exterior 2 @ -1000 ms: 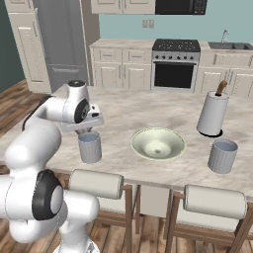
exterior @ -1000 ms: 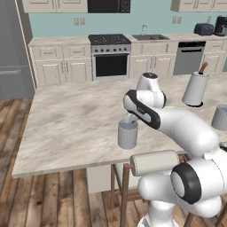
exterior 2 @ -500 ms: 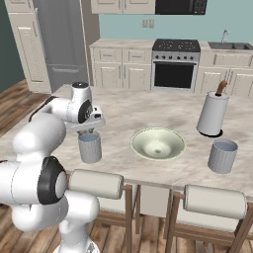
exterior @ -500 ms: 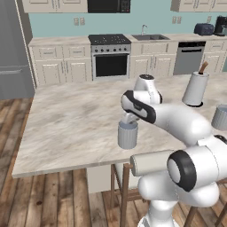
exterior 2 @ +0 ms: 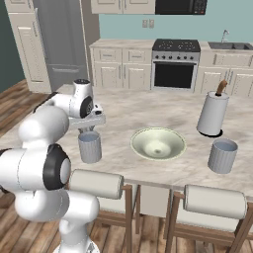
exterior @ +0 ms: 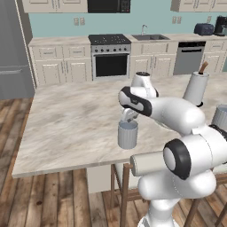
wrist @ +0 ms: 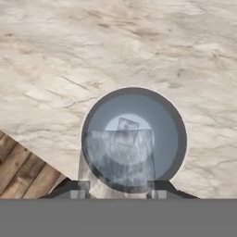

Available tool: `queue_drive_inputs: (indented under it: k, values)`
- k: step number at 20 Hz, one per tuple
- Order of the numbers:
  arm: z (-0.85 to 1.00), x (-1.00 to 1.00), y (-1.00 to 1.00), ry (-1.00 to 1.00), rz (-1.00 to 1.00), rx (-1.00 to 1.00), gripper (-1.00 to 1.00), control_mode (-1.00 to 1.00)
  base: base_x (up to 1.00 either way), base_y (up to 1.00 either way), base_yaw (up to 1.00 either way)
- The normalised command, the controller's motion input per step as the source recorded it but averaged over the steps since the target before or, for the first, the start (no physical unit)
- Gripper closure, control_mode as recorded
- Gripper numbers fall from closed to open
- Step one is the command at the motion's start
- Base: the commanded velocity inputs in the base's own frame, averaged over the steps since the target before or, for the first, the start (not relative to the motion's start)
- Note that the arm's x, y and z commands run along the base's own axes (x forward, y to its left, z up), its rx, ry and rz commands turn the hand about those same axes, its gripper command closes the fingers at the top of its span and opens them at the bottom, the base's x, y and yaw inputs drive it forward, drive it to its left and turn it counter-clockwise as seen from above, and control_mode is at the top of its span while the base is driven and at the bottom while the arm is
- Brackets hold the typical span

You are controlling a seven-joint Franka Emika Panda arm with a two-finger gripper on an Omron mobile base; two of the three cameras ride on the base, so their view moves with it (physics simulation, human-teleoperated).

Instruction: There are four ice cubes in the ice bowl. Place two ice cubes in each glass of water.

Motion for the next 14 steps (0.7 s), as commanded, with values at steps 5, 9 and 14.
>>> queue_drive_inputs:
  k: [5, 9, 14]
  values:
    - [-0.15, 0.0, 0.0, 0.0, 0.02, -0.02, 1.0, -1.0, 0.0, 0.0, 0.0]
    - [-0.25, 0.06, 0.0, 0.01, 0.03, -0.02, 1.0, -1.0, 0.0, 0.0, 0.0]
    - [-0.24, 0.14, 0.0, 0.03, 0.03, -0.01, 1.0, -1.0, 0.0, 0.0, 0.0]
